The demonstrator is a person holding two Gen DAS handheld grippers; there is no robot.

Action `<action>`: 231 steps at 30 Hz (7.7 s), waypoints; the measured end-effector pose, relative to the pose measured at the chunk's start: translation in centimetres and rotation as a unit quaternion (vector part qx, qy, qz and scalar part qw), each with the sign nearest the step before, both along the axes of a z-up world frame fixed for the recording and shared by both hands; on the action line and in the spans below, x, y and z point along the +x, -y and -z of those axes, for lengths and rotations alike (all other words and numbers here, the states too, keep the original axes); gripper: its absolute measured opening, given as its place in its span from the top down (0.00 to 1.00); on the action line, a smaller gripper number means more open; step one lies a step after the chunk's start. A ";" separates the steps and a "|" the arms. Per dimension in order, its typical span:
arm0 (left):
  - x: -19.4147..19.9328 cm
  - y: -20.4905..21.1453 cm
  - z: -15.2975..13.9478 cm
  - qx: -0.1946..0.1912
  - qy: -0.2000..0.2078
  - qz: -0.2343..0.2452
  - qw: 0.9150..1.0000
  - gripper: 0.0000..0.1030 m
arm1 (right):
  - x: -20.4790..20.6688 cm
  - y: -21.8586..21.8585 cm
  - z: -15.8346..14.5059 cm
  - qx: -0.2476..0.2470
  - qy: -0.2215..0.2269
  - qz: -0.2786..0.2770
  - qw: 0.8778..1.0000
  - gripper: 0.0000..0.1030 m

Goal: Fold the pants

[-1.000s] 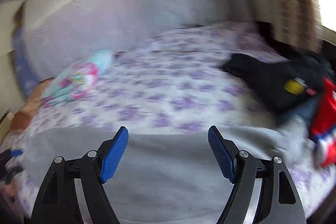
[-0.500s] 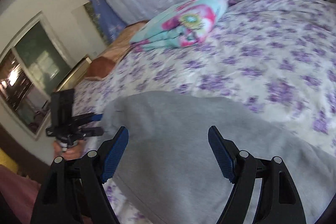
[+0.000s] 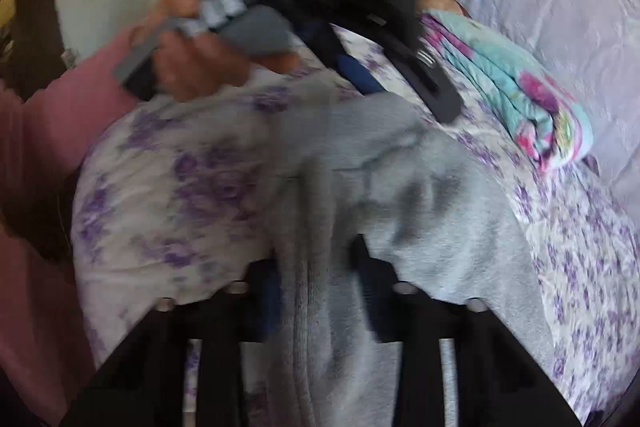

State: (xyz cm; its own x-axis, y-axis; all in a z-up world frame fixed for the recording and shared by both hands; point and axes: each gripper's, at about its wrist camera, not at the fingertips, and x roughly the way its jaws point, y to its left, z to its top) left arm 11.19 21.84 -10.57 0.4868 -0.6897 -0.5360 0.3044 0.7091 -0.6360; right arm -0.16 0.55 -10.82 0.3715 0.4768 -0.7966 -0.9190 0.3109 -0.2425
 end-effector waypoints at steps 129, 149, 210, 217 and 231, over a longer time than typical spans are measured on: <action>-5.8 16.7 -5.9 0.185 0.112 0.101 0.971 0.04 | 2.2 25.4 -2.3 0.304 -0.098 0.370 0.872 0.42; -4.5 26.6 -3.2 0.192 0.062 0.093 0.975 0.08 | 2.2 33.0 -0.8 0.310 -0.008 0.492 0.814 0.42; -4.4 18.6 1.0 0.397 0.037 -0.064 0.915 0.04 | -6.1 27.3 4.6 0.177 0.050 0.462 0.867 0.28; -6.2 22.0 1.3 0.455 0.064 -0.047 0.887 0.04 | -5.6 27.9 6.9 0.160 0.046 0.447 0.879 0.21; -5.9 29.9 -5.0 0.345 0.134 0.011 0.929 0.04 | 0.0 38.5 0.0 0.218 0.155 0.540 0.798 0.21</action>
State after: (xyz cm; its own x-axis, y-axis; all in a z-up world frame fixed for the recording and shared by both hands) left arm 5.34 -8.06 -5.54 0.6566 -0.2393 -0.7153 0.4059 0.9114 0.0676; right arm -0.18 -37.96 -10.80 0.9005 -0.0490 -0.4321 0.0263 0.9980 -0.0583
